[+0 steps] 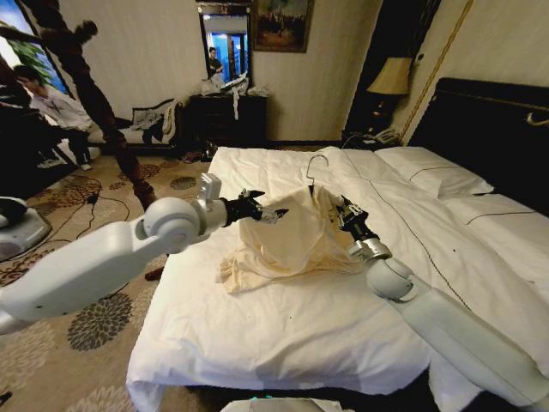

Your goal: Pick up the clothes from the bed and hang them on the clothes hanger.

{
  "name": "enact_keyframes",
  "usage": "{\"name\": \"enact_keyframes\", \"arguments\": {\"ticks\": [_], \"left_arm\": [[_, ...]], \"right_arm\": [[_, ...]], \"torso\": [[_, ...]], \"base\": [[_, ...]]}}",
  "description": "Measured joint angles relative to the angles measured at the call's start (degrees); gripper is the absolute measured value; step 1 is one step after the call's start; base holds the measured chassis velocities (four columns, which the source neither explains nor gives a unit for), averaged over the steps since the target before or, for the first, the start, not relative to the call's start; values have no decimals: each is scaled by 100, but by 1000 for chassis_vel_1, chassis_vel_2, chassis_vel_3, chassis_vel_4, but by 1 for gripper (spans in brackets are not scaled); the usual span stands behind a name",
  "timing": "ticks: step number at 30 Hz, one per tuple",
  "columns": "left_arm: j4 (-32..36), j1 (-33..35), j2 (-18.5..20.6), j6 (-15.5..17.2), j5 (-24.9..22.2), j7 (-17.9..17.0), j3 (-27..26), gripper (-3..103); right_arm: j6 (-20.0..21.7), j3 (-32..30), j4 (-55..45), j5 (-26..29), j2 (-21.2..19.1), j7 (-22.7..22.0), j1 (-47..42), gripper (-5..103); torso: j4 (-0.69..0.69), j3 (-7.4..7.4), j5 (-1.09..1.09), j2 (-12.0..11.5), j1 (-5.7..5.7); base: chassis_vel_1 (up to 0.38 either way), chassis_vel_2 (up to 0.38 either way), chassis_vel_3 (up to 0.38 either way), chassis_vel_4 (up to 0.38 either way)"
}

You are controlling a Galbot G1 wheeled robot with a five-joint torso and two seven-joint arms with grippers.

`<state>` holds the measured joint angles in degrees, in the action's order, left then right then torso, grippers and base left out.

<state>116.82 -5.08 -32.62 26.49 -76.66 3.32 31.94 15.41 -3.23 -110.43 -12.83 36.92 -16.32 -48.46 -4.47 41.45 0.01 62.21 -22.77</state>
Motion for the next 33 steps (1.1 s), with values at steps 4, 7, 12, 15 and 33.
{"name": "enact_keyframes", "arguments": {"ticks": [4,7,12,15,33], "left_arm": [[-326,-286,23,-242,24,483,219,100],[-607,-416,-92,-363,90,581,425,100],[-794,-616,-239,-393,140,681,714,100],[-1051,-1002,-347,-409,169,930,1139,100],[-2396,-2268,-965,-1118,384,2689,2509,90]], "right_arm": [[-14,13,-9,-34,-1,8,20,18],[29,14,-62,126,-11,-12,2,18],[71,7,-96,250,-14,-57,-41,18],[72,1,-97,245,6,-63,-26,18],[-62,10,-97,112,45,-50,34,18]], "torso": [[2,0,-2,0,0],[-2,0,-1,0,-1],[1,0,-2,0,0],[0,0,0,0,0],[-1,0,0,0,0]], "base": [[0,0,0,0],[0,0,0,0],[0,0,0,0],[0,0,0,0],[0,0,0,0]]}}
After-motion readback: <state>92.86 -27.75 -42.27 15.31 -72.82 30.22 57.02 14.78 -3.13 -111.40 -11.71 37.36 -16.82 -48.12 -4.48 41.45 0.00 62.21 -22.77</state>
